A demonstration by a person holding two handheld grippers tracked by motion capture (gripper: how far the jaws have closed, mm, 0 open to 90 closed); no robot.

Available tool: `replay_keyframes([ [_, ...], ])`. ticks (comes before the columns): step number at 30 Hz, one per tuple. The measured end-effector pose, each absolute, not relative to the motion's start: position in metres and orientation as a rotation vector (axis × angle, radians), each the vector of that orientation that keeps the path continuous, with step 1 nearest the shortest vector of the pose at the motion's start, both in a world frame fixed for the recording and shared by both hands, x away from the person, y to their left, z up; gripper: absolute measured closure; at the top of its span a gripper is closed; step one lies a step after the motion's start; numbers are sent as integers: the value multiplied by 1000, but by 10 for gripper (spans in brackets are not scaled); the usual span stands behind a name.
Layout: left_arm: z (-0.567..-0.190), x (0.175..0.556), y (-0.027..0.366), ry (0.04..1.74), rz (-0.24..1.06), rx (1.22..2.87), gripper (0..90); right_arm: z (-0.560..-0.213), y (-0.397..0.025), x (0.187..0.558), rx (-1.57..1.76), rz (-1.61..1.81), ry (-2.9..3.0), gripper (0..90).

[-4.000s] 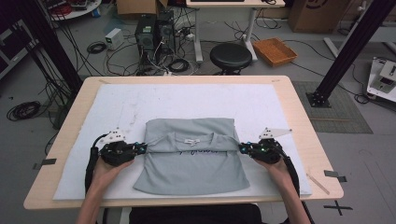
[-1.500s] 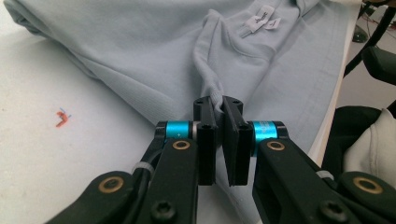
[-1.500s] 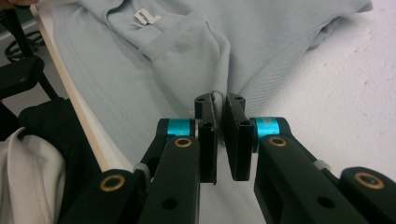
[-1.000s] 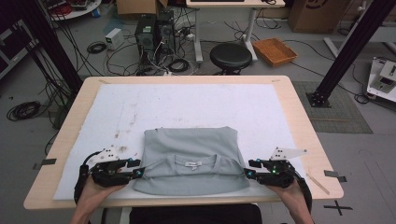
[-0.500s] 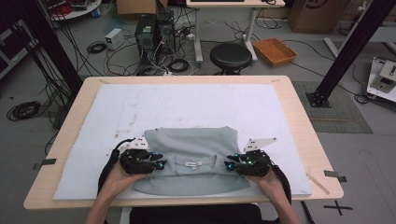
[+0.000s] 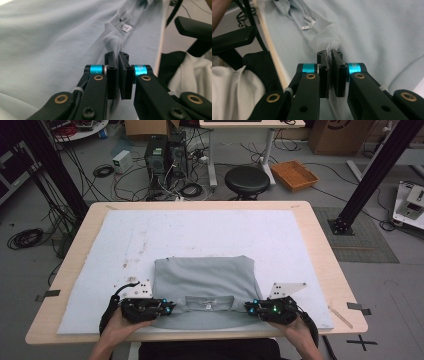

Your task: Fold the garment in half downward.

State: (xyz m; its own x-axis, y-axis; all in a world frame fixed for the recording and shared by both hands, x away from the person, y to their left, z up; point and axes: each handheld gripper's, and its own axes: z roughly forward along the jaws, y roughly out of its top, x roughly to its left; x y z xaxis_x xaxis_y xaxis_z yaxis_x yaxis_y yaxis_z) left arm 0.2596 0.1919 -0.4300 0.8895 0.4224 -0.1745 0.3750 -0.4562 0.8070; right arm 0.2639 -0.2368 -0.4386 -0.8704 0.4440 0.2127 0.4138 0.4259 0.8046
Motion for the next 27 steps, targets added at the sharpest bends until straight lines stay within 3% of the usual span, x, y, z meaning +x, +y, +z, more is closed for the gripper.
replay_keyframes([
  [15, -444, 238, 198, 540, -23, 2125, 863, -449, -246, 242, 719, 1462, 2703, 851],
  [19, -440, 238, 201, 507, -70, 2105, 781, -443, -249, 239, 679, 1512, 2721, 776],
  [27, -427, 244, 201, 573, 76, 2055, 707, -437, -239, 250, 746, 1477, 2634, 685],
])
